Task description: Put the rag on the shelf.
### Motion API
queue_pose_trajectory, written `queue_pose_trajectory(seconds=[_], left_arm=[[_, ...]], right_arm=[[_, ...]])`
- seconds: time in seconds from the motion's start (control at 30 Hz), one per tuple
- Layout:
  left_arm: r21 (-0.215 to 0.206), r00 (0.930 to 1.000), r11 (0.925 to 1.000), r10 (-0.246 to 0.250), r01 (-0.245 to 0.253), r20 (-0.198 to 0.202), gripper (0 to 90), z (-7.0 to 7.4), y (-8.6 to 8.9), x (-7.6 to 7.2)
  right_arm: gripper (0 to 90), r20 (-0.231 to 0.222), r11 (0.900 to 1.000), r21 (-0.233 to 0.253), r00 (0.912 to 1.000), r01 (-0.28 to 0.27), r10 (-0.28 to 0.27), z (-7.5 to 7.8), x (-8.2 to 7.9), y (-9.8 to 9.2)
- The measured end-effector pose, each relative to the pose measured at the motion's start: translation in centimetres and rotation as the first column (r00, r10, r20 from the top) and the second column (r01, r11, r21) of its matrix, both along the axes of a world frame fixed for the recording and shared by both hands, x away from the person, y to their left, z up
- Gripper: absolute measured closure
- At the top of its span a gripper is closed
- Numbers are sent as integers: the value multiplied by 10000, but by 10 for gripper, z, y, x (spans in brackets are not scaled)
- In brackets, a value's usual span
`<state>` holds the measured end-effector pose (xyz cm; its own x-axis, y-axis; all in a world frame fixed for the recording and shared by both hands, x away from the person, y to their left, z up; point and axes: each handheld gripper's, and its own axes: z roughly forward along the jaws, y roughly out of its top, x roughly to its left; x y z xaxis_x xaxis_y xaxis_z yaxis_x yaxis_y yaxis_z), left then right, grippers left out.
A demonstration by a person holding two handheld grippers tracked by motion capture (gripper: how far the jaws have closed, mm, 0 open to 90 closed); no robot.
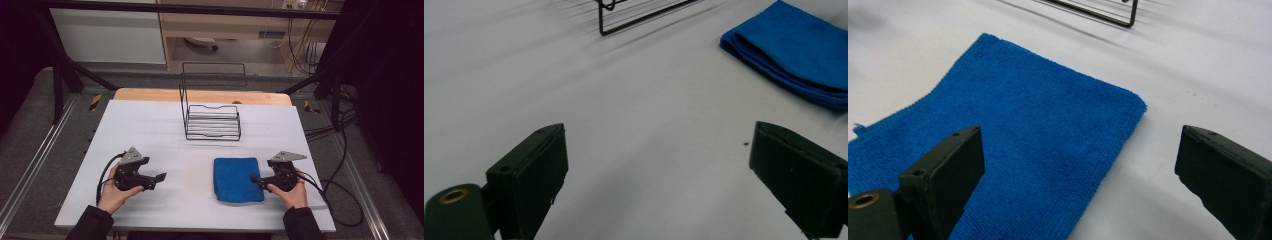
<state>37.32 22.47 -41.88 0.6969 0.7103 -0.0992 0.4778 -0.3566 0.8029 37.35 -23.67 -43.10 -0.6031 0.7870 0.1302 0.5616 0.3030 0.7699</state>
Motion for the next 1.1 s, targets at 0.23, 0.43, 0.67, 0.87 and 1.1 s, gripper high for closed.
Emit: queue_pose_trajectory(seconds=[0.23, 0.43, 0.67, 0.87, 1.1], left_arm=[[7, 10000, 10000, -56, 56, 29, 94, 8, -23, 8], [5, 9997, 9998, -208, 208, 90, 105, 18, -51, 17], [101, 9991, 9991, -410, 409, 95, 104, 24, -80, 25], [189, 9988, 9987, -481, 481, -4, 118, 21, -104, 34], [217, 9993, 9995, -225, 231, -285, 175, 16, -128, 51]], right_arm=[[53, -30, 9998, -129, 9998, 181, -181, -3, -1, -4], [43, 2, 9997, -126, 9998, 207, -207, -1, -4, -4], [32, 74, 9996, -82, 9996, 273, -273, -1, -7, -5], [24, 78, 9994, -128, 9995, 306, -305, -1, -7, -6], [25, 68, 9996, -48, 9996, 291, -291, -1, -7, -6]])
